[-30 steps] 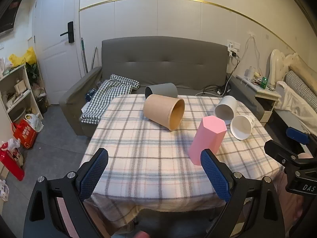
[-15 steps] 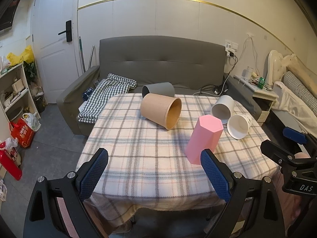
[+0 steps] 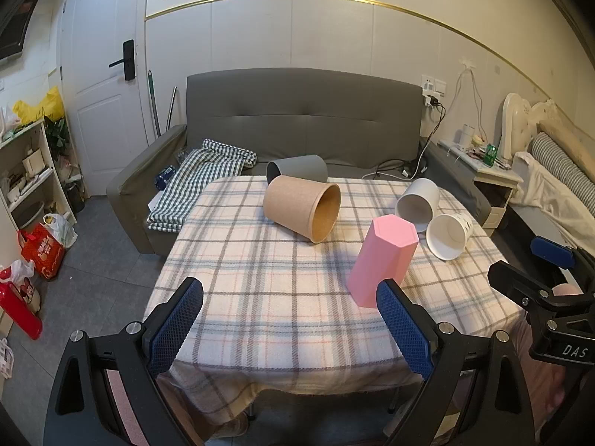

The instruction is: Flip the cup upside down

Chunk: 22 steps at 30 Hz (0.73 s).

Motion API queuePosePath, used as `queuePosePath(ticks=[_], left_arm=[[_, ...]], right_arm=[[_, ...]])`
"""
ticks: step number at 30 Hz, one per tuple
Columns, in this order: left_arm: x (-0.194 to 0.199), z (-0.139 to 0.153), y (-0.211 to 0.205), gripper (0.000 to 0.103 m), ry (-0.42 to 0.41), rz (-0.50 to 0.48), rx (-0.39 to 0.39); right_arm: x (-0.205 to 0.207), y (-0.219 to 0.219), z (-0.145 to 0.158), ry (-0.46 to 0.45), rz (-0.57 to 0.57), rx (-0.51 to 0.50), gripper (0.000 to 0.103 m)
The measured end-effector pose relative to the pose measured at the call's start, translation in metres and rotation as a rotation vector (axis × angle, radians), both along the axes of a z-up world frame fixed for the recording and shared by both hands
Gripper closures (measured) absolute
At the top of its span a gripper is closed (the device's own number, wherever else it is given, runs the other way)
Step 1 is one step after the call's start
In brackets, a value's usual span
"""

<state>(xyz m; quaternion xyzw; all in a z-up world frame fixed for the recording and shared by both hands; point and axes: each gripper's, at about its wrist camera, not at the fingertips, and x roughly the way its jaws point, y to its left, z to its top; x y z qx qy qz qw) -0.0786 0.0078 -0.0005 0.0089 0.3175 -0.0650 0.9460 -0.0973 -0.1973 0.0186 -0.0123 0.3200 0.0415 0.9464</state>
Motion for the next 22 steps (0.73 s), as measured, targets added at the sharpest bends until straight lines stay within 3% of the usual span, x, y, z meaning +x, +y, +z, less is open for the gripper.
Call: queuePosePath(ticks=[22], left_arm=[[-0.0045,0.0044,0.0048,0.006,-0.025,-0.002,0.001]], right_arm=[[0.0004,0.0012,-0.0001,-0.001,0.005,-0.004,0.0]])
